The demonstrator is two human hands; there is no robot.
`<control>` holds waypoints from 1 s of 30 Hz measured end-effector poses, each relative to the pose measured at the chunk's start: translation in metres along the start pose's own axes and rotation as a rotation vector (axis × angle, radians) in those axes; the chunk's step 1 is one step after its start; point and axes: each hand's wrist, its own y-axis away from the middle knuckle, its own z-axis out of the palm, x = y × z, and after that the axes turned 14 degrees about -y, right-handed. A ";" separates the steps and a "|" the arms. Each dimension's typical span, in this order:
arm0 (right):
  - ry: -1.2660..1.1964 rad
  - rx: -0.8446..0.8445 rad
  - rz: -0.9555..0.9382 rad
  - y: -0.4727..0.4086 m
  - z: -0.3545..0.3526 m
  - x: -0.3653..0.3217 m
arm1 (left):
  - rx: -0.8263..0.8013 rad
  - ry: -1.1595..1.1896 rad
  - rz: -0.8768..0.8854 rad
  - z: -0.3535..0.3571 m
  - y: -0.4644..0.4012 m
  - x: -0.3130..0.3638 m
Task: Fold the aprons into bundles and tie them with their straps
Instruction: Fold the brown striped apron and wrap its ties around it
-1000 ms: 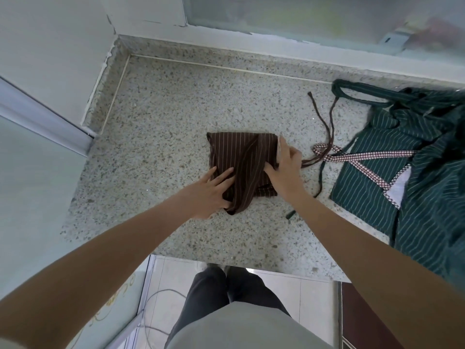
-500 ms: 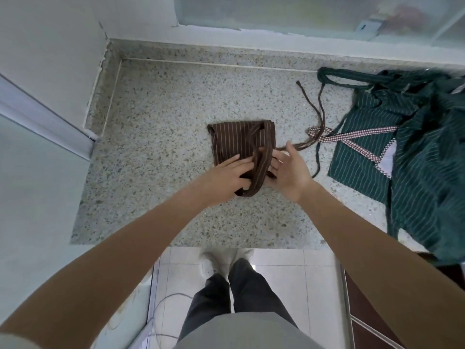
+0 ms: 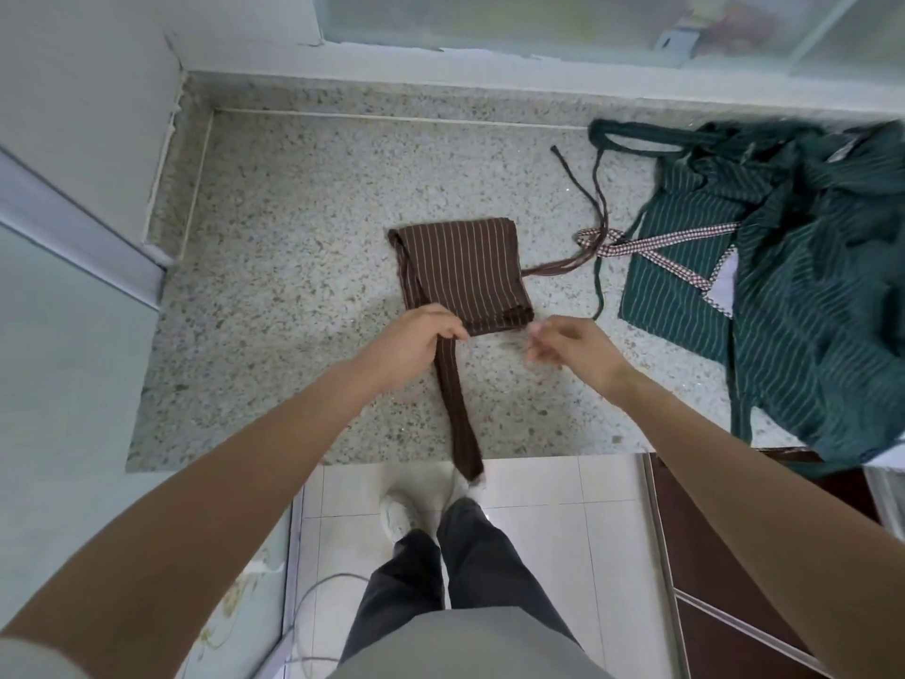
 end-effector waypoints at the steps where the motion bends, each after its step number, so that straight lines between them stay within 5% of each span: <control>1: 0.149 0.023 -0.054 -0.005 0.003 -0.002 | 0.054 -0.002 -0.012 -0.002 -0.002 -0.001; 5: 0.623 0.043 -0.302 -0.026 0.018 -0.016 | 0.125 -0.045 -0.113 -0.006 -0.012 -0.013; 12: 0.903 0.179 -0.512 -0.068 0.042 -0.056 | 0.175 -0.219 -0.275 -0.022 -0.040 -0.024; 20: 1.032 -0.177 -0.228 -0.107 0.044 -0.054 | -0.200 -0.459 -0.236 -0.015 -0.058 -0.043; 30: 1.073 -0.314 -0.089 -0.126 0.034 -0.048 | -0.286 -0.440 -0.283 -0.016 -0.065 -0.050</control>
